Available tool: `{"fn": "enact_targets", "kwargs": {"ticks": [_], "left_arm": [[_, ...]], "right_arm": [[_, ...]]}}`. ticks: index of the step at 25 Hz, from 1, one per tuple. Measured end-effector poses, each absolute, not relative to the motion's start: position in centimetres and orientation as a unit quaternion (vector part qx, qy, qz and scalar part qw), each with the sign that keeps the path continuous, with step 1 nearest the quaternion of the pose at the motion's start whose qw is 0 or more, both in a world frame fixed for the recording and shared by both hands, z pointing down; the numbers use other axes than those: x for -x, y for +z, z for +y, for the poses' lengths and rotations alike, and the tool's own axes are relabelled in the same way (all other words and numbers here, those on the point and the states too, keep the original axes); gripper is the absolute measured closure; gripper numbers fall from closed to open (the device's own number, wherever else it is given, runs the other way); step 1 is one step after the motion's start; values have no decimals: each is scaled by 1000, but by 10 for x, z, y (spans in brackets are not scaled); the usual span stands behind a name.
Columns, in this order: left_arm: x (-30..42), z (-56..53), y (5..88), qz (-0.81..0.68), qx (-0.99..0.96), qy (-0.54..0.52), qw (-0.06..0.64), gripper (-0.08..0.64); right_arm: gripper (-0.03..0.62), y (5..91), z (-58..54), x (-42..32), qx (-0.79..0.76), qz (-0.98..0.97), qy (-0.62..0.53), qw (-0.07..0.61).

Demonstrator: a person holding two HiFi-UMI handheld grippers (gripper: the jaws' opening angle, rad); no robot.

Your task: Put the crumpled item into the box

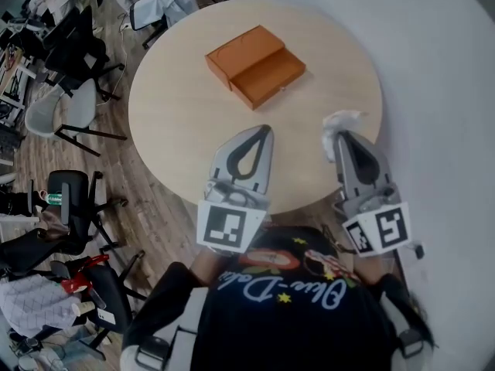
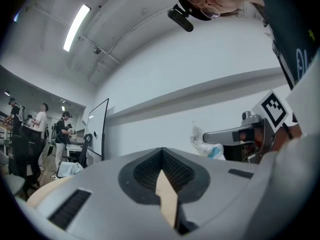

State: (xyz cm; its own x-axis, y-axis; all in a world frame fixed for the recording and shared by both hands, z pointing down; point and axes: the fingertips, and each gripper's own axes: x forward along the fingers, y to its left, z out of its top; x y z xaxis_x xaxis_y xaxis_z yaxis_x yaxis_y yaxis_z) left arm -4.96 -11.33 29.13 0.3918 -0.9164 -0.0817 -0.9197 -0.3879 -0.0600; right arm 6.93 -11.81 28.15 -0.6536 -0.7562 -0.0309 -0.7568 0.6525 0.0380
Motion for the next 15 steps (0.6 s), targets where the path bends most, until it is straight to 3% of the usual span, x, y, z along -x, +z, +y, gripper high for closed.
{"fn": "enact_targets", "kwargs": {"ticks": [15], "left_arm": [[49, -144, 283, 663, 747, 7, 48, 568]], "right_arm": [[589, 274, -191, -63, 294, 956, 17, 15]]}}
